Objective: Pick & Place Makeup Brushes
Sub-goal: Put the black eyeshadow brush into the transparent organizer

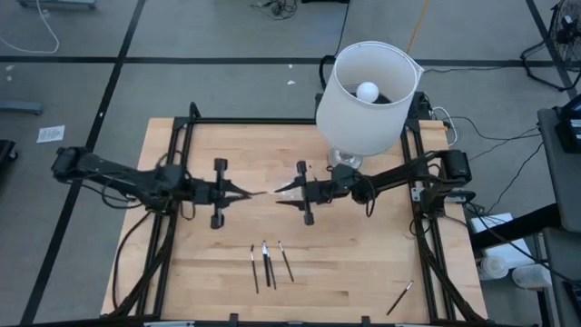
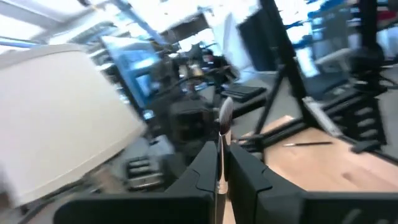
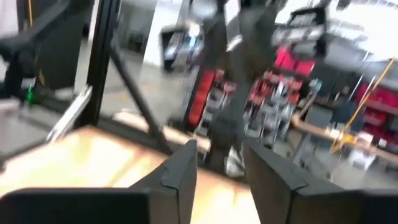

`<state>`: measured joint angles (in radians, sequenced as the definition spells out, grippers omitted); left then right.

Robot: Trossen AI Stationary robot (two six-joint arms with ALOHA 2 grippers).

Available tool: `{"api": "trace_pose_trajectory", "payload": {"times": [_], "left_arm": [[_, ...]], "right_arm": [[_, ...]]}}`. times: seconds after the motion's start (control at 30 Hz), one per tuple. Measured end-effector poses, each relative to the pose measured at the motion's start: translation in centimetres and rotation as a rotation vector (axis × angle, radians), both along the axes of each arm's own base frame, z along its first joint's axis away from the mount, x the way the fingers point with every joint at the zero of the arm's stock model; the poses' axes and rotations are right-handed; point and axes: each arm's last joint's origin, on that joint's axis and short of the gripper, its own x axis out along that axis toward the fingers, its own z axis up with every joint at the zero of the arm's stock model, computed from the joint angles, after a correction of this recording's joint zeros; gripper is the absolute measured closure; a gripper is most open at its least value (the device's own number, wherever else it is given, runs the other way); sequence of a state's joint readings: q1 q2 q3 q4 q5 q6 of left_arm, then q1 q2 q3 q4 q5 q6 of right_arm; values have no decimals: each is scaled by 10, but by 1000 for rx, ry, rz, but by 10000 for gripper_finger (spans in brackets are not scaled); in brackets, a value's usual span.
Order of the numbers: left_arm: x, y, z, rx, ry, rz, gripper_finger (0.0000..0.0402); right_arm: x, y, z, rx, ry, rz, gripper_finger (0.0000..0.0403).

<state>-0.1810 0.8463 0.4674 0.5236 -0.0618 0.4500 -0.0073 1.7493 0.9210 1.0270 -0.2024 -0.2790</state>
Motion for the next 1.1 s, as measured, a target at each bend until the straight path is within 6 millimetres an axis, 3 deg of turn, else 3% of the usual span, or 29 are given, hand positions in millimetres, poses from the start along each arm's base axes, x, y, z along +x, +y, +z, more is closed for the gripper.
{"api": "trace_pose_trajectory", "payload": {"times": [0.13,0.37,0.5,0.7,0.9,1.1], "left_arm": [[-19,8,-4,-22,-39,96,386],[-38,19,-9,-57,-96,141,386],[-38,23,-11,-76,-80,149,386],[-37,27,-12,-92,-72,169,386],[-37,31,-12,-116,-74,201,386],[-37,32,-12,-133,-75,208,386]], "right_arm": [[-15,-1,3,-29,97,-57,272],[-75,-2,24,-13,70,-99,291],[-112,-2,22,-12,40,-105,319],[-160,4,17,32,-22,-158,396],[-188,14,7,68,-67,-161,400],[-200,24,-4,101,-53,-86,402]]}}
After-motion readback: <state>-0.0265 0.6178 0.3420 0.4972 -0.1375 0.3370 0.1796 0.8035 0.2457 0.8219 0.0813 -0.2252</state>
